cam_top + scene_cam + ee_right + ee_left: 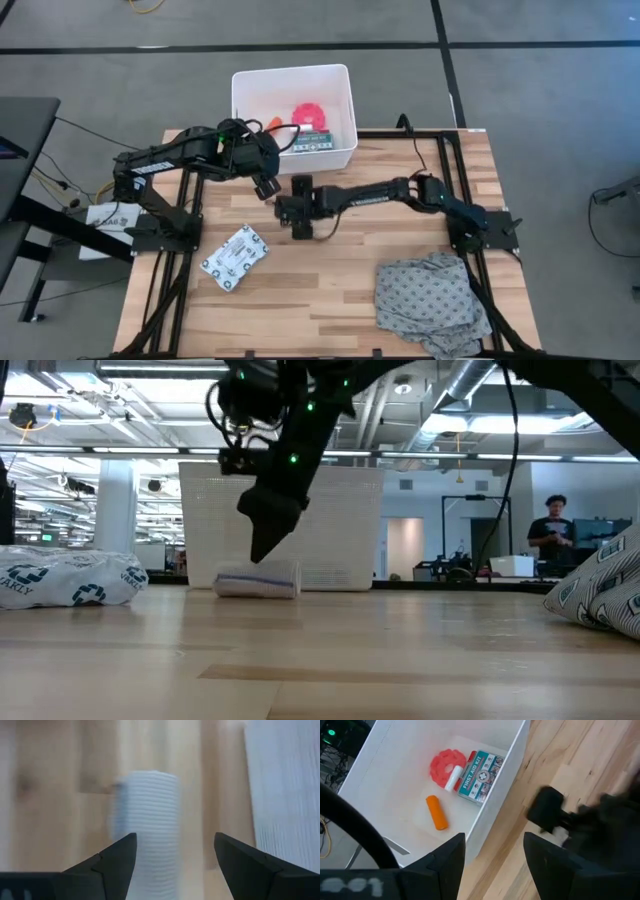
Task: Pick & place medical supplies in basket/bin
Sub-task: Put the white bandage into the white bin
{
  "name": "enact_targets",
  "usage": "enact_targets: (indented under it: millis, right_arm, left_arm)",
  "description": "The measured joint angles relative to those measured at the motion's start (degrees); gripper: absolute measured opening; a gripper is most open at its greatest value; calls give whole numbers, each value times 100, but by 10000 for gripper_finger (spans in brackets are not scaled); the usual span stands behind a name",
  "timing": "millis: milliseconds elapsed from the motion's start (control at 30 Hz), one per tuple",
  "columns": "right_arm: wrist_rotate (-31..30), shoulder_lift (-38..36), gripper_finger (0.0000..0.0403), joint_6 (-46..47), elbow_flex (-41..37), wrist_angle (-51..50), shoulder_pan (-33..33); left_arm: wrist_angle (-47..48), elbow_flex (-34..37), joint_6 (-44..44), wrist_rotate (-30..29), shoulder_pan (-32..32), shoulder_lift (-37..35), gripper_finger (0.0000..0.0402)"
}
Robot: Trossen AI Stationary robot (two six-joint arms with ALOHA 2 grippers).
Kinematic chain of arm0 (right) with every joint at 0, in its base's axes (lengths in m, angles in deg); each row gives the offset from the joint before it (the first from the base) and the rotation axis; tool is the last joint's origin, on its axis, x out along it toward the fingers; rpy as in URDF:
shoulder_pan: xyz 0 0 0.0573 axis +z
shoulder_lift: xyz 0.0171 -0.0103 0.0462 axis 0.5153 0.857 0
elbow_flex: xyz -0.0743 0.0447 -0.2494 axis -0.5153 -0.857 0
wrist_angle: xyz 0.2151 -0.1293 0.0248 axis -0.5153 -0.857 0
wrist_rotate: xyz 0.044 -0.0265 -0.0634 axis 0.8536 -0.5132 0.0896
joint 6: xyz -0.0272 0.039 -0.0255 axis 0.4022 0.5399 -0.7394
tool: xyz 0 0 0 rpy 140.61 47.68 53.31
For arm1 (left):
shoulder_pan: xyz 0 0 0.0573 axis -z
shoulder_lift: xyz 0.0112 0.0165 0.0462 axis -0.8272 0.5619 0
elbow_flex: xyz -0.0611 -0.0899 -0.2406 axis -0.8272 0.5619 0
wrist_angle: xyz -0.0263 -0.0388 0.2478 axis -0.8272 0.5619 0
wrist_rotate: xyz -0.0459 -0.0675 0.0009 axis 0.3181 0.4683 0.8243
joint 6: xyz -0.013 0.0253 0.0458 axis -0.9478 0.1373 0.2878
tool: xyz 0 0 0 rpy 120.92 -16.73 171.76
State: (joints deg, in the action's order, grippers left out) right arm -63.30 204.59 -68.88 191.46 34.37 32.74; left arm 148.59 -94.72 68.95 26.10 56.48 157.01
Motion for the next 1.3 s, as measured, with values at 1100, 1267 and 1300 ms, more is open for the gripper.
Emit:
enact_targets:
  millis: [1100,1267,1300]
  right_arm:
    - [773,377,108,112,544,-994,100]
    - [-6,240,107,166,1572,-2375,271]
    - [-220,240,107,165,1839,-2771,298]
  left_arm:
    - [-2,0,0,204,13,0,192]
    - [0,0,2,201,23,0,192]
    - [0,0,1,204,37,-1,192]
